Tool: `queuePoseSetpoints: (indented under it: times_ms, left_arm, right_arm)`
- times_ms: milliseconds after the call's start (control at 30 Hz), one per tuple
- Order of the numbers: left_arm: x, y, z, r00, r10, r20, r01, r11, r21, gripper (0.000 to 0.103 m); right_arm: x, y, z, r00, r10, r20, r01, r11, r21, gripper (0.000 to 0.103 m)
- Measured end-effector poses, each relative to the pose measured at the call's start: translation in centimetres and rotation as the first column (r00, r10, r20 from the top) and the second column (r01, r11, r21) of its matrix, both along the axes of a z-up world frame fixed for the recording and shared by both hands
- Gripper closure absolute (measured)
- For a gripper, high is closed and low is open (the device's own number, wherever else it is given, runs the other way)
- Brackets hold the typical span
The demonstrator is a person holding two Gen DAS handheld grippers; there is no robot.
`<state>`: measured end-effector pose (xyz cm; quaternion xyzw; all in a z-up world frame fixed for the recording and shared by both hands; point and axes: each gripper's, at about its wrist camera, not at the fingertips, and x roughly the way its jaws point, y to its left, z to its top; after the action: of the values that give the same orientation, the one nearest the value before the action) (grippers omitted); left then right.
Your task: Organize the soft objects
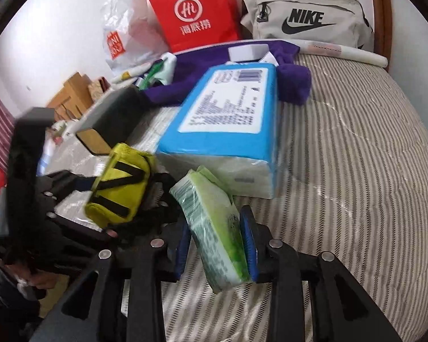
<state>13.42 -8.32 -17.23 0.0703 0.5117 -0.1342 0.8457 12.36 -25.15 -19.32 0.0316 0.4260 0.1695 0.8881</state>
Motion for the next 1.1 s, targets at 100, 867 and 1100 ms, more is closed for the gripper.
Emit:
queuePoseSetpoints:
  times_ms: [100, 867, 1100]
  left_arm:
    - [-0.3, 1.3, 0.6, 1.0, 0.013, 0.01, -0.012, 0.998, -0.056, 0.029]
    - [-2.3, 11.6, 2.5, 0.979, 0.199, 0.03, -0.189, 0.959, -0.209, 0.047]
    - [-2.5, 12.5, 1.2, 0.976, 0.217, -0.026, -0.217, 0.949, -0.228, 0.047]
  right_arm:
    - [0.1, -0.3, -0.2, 1.0, -0.008, -0.001, 0.008, 1.0, 0.011, 0.066]
    - [-0.4, 0.8, -1.5, 0.999, -0.042, -0.002, 0.042, 0.997, -0.065, 0.069]
    - [-0.8, 0.7, -1.7, 0.999, -0.037, 0.016, 0.039, 0.997, -0.07, 0.068]
